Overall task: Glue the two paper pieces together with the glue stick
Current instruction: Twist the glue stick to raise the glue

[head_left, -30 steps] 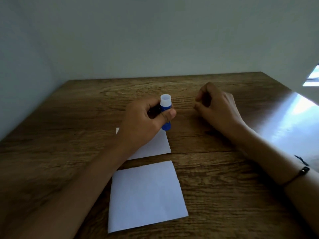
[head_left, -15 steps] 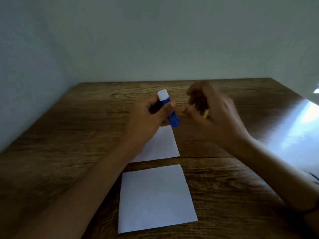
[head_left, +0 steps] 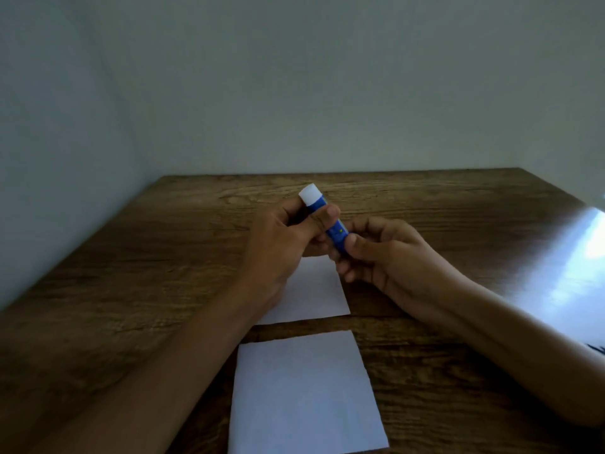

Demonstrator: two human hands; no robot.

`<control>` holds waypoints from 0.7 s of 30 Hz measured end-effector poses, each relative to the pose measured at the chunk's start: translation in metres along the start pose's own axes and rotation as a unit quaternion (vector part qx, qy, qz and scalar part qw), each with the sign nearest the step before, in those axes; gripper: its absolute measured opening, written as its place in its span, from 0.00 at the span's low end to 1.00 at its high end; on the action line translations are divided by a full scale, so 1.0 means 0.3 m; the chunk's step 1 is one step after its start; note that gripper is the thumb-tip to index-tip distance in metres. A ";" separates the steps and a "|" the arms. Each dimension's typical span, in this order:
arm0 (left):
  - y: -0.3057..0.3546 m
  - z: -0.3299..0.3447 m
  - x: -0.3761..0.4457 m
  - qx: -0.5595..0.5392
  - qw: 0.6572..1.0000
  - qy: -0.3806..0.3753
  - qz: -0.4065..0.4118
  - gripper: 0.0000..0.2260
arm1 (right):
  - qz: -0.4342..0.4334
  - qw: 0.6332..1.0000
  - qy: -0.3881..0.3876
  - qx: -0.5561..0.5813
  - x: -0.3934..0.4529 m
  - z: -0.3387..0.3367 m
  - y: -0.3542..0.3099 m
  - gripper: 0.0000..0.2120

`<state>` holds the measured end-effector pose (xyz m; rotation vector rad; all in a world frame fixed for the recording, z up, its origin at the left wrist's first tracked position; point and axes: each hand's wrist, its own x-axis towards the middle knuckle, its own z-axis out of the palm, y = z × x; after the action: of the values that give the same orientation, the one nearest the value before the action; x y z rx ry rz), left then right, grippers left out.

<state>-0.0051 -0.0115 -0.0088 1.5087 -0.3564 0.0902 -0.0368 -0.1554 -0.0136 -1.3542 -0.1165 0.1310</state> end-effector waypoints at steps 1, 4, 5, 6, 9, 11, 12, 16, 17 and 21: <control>0.003 -0.001 0.001 -0.009 1.000 0.002 -0.003 0.10 | 0.020 0.999 -0.018 0.025 0.000 -0.001 -0.004 0.07; 0.002 -0.001 0.003 -0.012 1.000 0.013 -0.010 0.08 | 0.042 0.998 -0.036 0.041 -0.002 0.003 -0.008 0.09; 0.002 0.000 0.002 -0.007 1.000 0.014 -0.010 0.07 | 0.039 0.997 -0.037 0.047 -0.002 0.004 -0.005 0.12; 0.001 0.000 0.002 -0.005 1.000 0.015 -0.010 0.07 | 0.036 0.998 -0.035 0.050 -0.001 0.006 -0.004 0.16; 0.001 0.001 0.001 -0.014 1.000 0.011 -0.011 0.10 | 0.021 0.999 -0.024 0.038 0.003 0.003 -0.002 0.16; 0.001 0.000 0.002 -0.010 1.000 0.011 -0.007 0.10 | 0.023 0.999 -0.022 0.040 0.006 -0.002 -0.006 0.11; 0.000 -0.001 0.004 -0.008 1.000 0.012 -0.005 0.09 | 0.027 0.999 -0.024 0.037 0.006 -0.003 -0.007 0.10; -0.010 -0.007 0.013 -0.006 1.000 0.014 -0.005 0.06 | 0.051 0.998 -0.038 0.021 0.013 -0.009 -0.003 0.10; -0.012 -0.008 0.014 -0.011 1.000 0.012 -0.007 0.05 | 0.052 0.998 -0.040 0.020 0.013 -0.010 -0.001 0.10; -0.018 -0.013 0.019 -0.031 0.999 0.008 -0.017 0.07 | 0.024 0.999 -0.035 0.020 0.012 -0.002 0.007 0.13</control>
<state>0.0025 -0.0091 -0.0125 1.4521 -0.3183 0.0636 -0.0334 -0.1549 -0.0157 -1.3142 -0.1397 0.2189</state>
